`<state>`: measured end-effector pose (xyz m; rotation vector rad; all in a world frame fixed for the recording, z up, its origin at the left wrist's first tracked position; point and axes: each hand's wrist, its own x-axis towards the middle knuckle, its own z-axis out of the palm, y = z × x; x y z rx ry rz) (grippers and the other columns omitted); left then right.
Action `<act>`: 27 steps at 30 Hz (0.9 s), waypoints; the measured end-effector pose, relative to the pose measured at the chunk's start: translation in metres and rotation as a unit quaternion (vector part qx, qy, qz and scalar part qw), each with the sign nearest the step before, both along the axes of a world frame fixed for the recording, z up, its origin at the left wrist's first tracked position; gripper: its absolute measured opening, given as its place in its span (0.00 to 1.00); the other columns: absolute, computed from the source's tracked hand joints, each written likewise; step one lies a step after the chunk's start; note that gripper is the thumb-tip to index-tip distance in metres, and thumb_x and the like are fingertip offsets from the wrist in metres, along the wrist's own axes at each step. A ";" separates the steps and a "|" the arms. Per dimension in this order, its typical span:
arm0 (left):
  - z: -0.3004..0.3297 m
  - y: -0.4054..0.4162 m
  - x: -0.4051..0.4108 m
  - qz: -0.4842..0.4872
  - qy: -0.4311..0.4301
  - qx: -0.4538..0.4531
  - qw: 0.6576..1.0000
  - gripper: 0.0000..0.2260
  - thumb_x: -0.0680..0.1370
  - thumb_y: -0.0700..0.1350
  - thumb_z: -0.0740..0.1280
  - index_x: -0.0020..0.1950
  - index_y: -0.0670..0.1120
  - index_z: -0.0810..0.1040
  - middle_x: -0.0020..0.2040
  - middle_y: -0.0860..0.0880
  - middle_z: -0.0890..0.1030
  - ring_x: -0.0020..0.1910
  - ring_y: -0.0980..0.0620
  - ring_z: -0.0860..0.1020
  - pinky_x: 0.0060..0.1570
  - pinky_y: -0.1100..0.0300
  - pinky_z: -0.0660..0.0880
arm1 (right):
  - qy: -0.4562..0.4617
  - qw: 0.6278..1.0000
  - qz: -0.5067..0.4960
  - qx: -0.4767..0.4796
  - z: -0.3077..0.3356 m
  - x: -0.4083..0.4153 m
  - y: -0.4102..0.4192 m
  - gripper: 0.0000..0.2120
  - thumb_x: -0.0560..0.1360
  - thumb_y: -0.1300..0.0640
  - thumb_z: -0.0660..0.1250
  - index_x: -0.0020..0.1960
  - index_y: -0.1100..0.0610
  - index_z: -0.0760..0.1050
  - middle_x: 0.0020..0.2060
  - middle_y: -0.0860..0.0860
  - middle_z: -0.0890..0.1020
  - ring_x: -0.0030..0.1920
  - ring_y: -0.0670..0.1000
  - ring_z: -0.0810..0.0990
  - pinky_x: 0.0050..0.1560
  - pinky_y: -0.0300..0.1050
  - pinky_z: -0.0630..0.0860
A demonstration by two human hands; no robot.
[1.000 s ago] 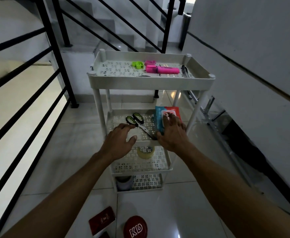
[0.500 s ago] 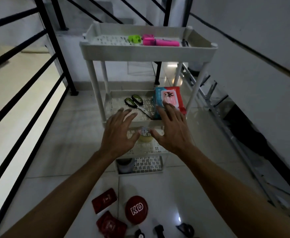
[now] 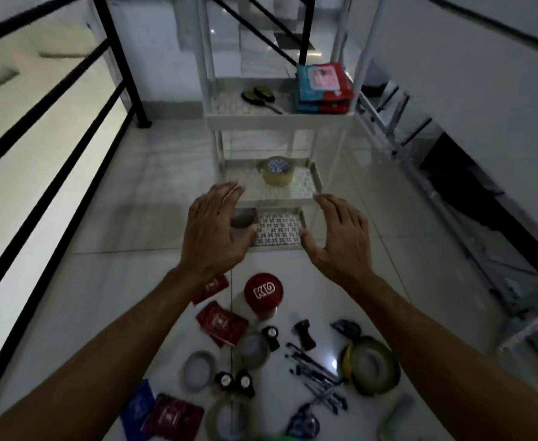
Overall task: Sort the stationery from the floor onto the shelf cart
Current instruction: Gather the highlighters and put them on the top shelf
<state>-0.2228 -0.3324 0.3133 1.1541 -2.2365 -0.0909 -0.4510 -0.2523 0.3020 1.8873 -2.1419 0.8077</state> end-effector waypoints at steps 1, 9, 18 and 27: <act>-0.008 0.019 0.009 -0.010 -0.001 0.009 1.000 0.32 0.73 0.59 0.66 0.73 0.47 0.65 0.72 0.47 0.68 0.72 0.48 0.64 0.70 0.50 0.60 | -0.002 1.000 0.002 0.020 -0.009 0.006 0.022 0.31 0.73 0.40 0.62 0.72 0.52 0.65 0.69 0.50 0.71 0.69 0.51 0.67 0.69 0.49 0.60; -0.009 0.158 0.088 -0.092 -0.072 0.023 0.993 0.33 0.72 0.60 0.66 0.73 0.46 0.68 0.73 0.46 0.69 0.71 0.47 0.67 0.67 0.48 0.66 | 0.000 0.995 0.006 0.100 -0.025 0.052 0.166 0.35 0.73 0.38 0.63 0.76 0.49 0.59 0.72 0.52 0.68 0.72 0.55 0.64 0.70 0.54 0.59; -0.087 0.216 0.091 -0.108 -0.101 0.120 0.982 0.34 0.70 0.60 0.66 0.71 0.44 0.70 0.71 0.45 0.71 0.68 0.46 0.71 0.66 0.48 0.69 | -0.071 0.984 -0.015 0.166 -0.101 0.059 0.235 0.35 0.73 0.40 0.65 0.76 0.50 0.59 0.72 0.54 0.68 0.69 0.56 0.68 0.69 0.55 0.62; -0.232 0.260 0.089 -0.165 -0.149 0.207 0.953 0.28 0.72 0.56 0.71 0.68 0.45 0.73 0.67 0.46 0.75 0.64 0.45 0.73 0.61 0.49 0.71 | -0.074 0.959 -0.032 0.272 -0.233 0.043 0.295 0.35 0.71 0.46 0.71 0.74 0.51 0.62 0.69 0.55 0.71 0.66 0.60 0.70 0.64 0.56 0.69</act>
